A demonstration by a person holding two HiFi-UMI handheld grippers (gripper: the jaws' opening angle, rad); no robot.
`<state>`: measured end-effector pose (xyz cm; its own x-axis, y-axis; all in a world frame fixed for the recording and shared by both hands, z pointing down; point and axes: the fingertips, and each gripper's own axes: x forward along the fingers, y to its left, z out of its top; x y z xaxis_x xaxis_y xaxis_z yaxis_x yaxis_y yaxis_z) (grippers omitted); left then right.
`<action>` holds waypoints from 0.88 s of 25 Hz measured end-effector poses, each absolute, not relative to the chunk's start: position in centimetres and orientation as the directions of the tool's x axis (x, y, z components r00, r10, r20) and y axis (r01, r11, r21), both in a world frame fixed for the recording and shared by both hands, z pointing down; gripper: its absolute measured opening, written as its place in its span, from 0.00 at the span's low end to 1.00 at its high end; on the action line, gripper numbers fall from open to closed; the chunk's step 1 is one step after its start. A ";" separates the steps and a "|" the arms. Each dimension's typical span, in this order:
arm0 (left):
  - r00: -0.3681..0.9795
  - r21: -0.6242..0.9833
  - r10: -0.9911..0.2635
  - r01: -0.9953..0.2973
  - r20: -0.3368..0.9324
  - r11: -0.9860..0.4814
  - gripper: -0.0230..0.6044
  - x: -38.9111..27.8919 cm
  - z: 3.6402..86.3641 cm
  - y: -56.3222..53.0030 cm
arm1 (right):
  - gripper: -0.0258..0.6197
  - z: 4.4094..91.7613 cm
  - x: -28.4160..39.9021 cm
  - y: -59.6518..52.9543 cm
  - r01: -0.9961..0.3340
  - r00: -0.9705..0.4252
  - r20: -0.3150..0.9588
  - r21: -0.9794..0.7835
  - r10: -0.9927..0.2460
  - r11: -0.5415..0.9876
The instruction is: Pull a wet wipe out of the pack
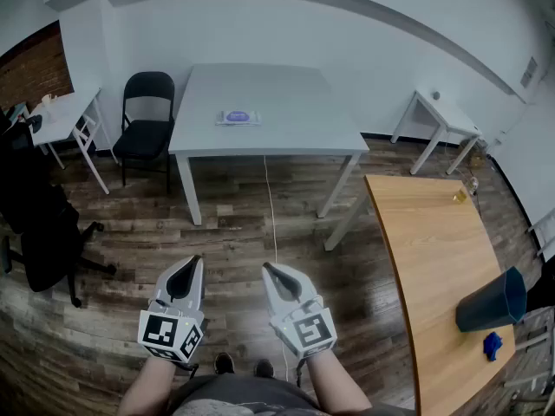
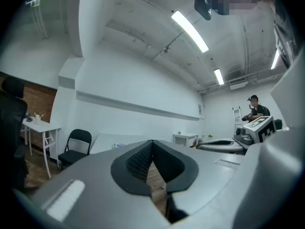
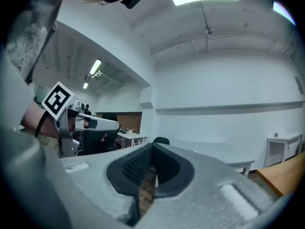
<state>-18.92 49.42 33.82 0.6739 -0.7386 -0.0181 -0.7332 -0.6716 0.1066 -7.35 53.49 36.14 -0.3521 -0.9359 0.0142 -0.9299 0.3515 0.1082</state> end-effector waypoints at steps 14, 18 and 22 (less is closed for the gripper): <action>0.693 0.133 -0.720 -0.717 0.032 -0.684 0.07 -18.8 35.4 49.6 | 0.02 36.3 -6.8 53.9 -0.947 -0.295 0.047 0.118 -0.954 0.299; 0.704 0.140 -0.709 -0.705 0.027 -0.695 0.07 -18.6 35.7 49.6 | 0.02 37.2 -6.4 53.5 -0.957 -0.270 0.071 0.085 -0.960 0.276; 0.719 0.165 -0.695 -0.687 0.012 -0.708 0.07 -18.9 35.6 49.4 | 0.03 37.1 -5.8 52.9 -0.968 -0.246 0.064 0.045 -0.967 0.249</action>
